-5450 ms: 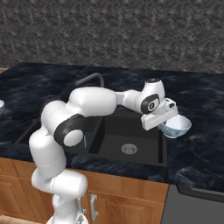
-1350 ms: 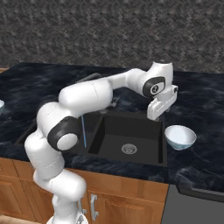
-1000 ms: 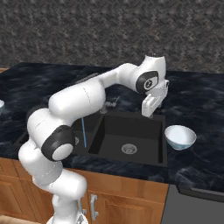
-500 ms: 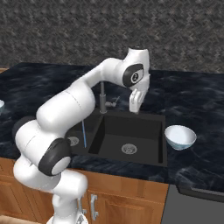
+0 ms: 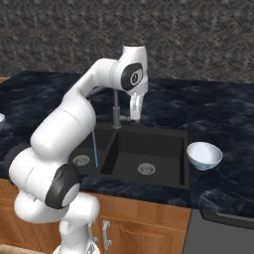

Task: Rinse each bowl for a few seconds and place them down in the sink or on the counter.

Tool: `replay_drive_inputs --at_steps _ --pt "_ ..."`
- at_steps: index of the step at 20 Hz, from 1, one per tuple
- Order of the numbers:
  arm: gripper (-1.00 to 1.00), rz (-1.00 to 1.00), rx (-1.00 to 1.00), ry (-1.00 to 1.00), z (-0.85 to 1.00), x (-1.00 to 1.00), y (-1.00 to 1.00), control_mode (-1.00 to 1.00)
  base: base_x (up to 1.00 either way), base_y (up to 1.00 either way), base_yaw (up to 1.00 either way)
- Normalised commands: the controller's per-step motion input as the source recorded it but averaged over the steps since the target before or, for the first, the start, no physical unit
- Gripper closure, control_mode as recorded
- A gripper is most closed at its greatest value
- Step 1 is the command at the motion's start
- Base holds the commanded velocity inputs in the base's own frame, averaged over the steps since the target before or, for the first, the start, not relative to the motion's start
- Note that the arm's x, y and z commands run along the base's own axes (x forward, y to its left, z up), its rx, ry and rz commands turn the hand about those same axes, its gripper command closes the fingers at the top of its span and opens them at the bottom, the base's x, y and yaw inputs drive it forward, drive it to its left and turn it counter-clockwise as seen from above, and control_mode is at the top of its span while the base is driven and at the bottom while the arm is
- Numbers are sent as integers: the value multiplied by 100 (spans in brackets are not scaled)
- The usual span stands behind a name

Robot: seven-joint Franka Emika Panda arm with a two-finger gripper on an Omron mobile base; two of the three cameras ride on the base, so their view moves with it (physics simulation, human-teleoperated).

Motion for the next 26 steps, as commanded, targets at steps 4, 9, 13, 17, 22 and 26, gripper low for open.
replay_drive_inputs --at_steps 4,9,13,17,22,26 --pt "-100 21 0 0 14 -4 61 -100 0 0 0" --pt "-100 20 0 0 6 0 63 -100 0 0 0" --pt "-100 19 1 0 0 0 65 -100 0 0 0" --pt "-100 18 2 0 0 0 59 -100 0 0 0" --pt "-100 17 1 0 2 0 60 -100 0 0 0" --pt "-100 17 0 0 0 0 66 -100 0 0 0"
